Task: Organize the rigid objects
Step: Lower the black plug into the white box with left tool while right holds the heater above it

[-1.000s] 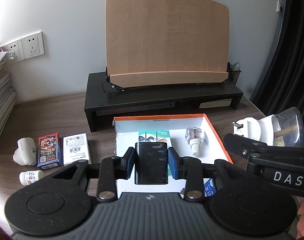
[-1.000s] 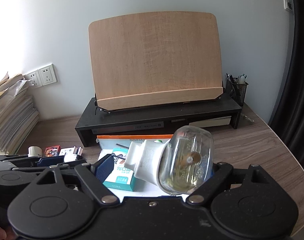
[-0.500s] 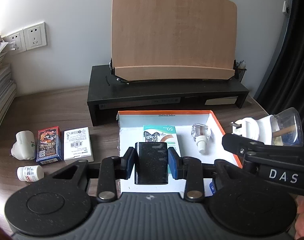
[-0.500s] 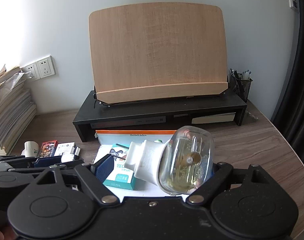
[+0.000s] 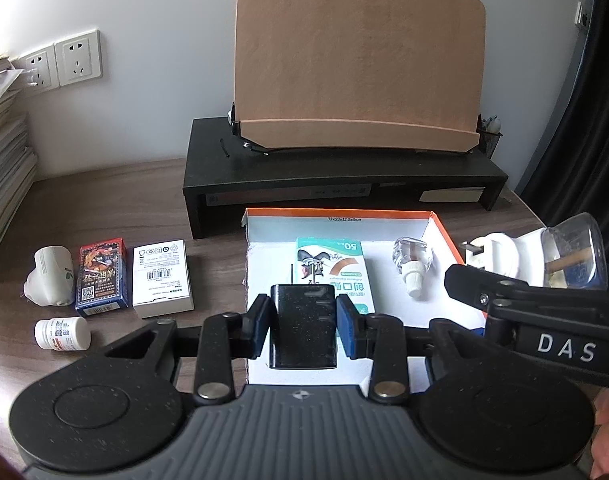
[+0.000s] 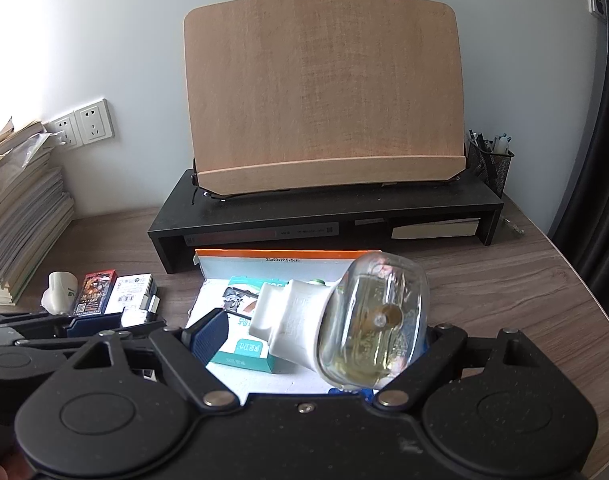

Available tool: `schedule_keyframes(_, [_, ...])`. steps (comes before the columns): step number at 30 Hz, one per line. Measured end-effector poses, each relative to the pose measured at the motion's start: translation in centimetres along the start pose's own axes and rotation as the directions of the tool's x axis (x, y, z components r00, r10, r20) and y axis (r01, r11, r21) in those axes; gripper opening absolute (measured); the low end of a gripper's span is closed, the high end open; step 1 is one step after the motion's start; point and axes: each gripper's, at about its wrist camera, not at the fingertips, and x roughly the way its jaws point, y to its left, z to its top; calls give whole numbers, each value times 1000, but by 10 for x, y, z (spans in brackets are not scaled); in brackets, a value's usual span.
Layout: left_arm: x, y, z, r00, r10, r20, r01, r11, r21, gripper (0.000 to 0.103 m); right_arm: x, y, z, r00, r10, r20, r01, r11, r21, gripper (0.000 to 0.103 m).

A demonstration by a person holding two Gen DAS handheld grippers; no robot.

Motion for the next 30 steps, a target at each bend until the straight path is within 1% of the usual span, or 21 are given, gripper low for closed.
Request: schedule_keyframes(30, [0, 2, -5, 1000, 12, -5, -12, 1000, -10, 36, 6, 2, -2, 1000, 13, -13, -13, 1000, -3, 101])
